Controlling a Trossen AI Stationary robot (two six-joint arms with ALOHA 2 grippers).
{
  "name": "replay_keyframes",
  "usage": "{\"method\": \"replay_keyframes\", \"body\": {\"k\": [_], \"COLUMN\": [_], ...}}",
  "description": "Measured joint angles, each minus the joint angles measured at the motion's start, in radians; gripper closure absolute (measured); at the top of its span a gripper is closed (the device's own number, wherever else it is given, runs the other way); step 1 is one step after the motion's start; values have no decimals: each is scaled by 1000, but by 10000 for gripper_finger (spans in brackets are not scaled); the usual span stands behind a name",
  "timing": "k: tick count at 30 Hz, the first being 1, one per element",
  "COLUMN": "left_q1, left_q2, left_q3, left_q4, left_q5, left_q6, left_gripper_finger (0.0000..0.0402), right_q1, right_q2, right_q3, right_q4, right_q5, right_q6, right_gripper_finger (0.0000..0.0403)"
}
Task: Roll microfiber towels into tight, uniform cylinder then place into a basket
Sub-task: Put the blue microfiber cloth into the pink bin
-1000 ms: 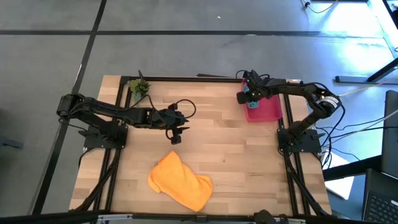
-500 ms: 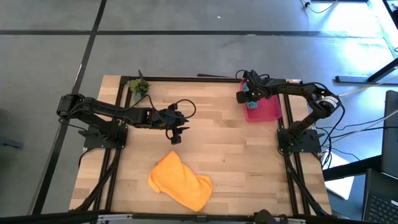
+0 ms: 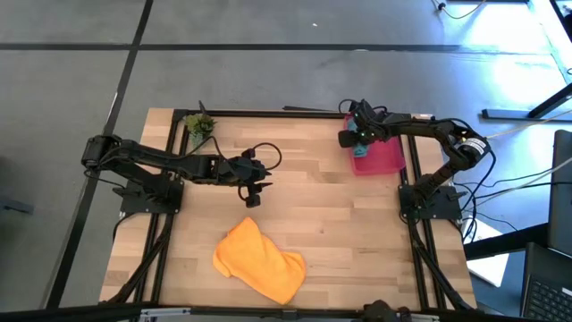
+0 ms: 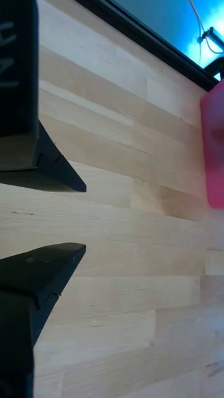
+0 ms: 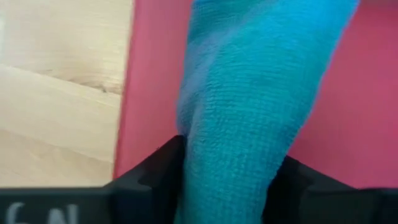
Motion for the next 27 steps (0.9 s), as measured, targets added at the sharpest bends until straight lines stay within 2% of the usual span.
{"method": "replay_keyframes", "body": {"k": [8,21,27], "left_q1": [0,0,0], "left_q2": [0,0,0], "left_q3": [0,0,0], "left_q4": [0,0,0], "left_q5": [0,0,0], "left_q6": [0,0,0], "left_gripper_finger": [266,266,266], "right_q1": [-1,-1,-1], "right_q2": [0,0,0], "right_q3": [19,121,126], "right_q4": [-1,-130,-145], "right_q5": [-1,-1,-1], "right_q6": [4,-5,-25], "right_gripper_finger": [187,187,187]}}
